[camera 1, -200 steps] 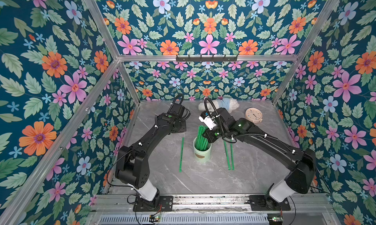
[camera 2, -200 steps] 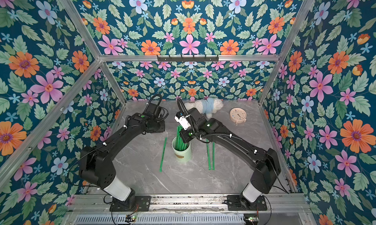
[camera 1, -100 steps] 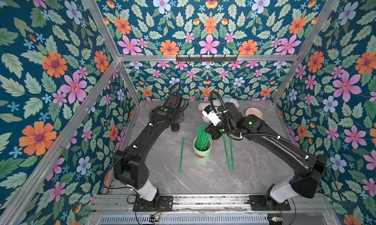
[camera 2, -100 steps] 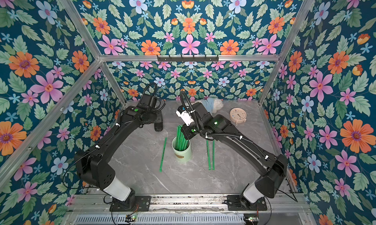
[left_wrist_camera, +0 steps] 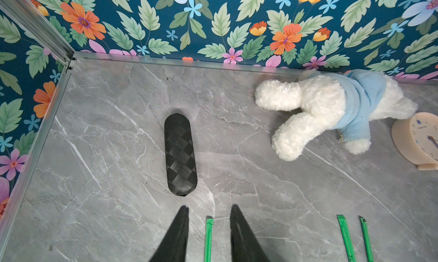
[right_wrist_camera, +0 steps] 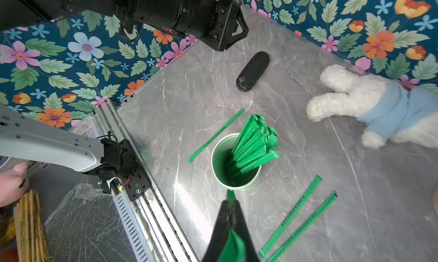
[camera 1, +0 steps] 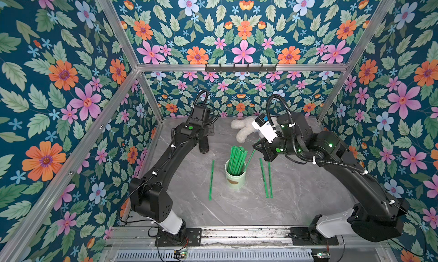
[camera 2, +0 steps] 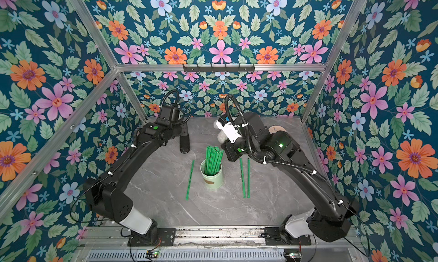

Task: Take the straws out of the storage container
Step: Pick up the straw from the container, then place the straw at the center of the board.

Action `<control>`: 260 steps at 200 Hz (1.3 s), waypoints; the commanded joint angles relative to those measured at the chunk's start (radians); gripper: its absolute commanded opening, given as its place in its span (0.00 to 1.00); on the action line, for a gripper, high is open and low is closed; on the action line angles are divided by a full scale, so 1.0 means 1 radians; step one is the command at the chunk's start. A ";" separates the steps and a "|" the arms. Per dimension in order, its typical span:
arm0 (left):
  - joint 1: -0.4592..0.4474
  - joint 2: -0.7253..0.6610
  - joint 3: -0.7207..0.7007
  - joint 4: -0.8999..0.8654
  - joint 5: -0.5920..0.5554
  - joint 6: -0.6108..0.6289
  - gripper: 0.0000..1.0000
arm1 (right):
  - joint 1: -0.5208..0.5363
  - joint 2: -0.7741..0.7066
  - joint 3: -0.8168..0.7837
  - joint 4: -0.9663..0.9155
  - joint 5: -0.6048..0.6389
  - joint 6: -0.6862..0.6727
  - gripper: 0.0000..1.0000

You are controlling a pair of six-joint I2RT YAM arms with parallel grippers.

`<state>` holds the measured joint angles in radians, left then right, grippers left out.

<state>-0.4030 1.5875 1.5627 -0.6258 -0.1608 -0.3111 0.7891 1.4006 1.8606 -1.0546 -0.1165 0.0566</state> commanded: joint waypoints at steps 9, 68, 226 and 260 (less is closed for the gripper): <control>0.007 -0.008 -0.051 0.068 -0.008 0.018 0.32 | -0.031 0.010 0.056 -0.214 0.111 -0.015 0.00; 0.007 -0.082 -0.175 0.185 -0.033 0.018 0.32 | -0.318 0.122 0.046 -0.454 0.032 0.059 0.00; 0.006 -0.132 -0.254 0.244 0.027 0.007 0.36 | -0.535 0.673 0.041 -0.523 0.000 0.073 0.00; 0.007 -0.130 -0.256 0.241 0.026 0.007 0.36 | -0.535 0.738 0.073 -0.511 -0.017 0.077 0.00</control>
<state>-0.3969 1.4590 1.3060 -0.3962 -0.1326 -0.3077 0.2535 2.1120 1.9171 -1.5459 -0.1165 0.1284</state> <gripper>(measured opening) 0.363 0.051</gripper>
